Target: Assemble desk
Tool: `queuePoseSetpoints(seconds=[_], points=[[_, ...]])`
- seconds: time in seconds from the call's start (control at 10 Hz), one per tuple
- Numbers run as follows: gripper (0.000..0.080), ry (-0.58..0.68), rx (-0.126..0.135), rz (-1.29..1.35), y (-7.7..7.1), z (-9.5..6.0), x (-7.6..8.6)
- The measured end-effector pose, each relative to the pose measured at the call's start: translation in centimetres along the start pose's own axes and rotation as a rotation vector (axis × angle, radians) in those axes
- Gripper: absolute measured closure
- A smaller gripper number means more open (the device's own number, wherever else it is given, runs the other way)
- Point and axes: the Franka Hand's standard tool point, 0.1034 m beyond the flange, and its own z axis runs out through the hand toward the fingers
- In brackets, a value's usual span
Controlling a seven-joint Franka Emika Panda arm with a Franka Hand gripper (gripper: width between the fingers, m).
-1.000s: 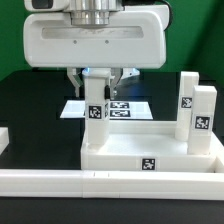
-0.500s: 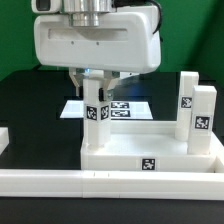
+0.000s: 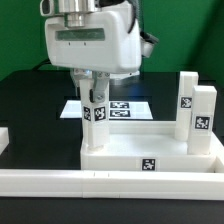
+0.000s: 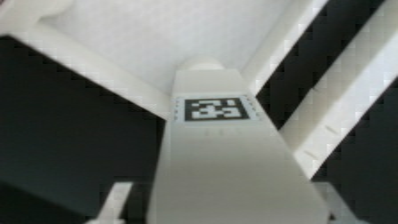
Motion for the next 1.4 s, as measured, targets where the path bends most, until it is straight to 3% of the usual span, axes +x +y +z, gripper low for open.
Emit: queuePoseSetpoints(seconds=[0.3,0.4,0.5,0.7,1.4], points=[[0.0509,-0.004,0.006,0.16,0.0,0.0,0.1],[0.0428,-0.004,0.006,0.149,0.0,0.0,0.1],[0.0428,-0.003,0.004,0.121,0.0,0.0,0.0],[0.018,-0.003,0.003,0.078,-0.2,0.1,-0.4],[0.015,0.005,-0.006,-0.588,-1.1,0.2,-1.3]])
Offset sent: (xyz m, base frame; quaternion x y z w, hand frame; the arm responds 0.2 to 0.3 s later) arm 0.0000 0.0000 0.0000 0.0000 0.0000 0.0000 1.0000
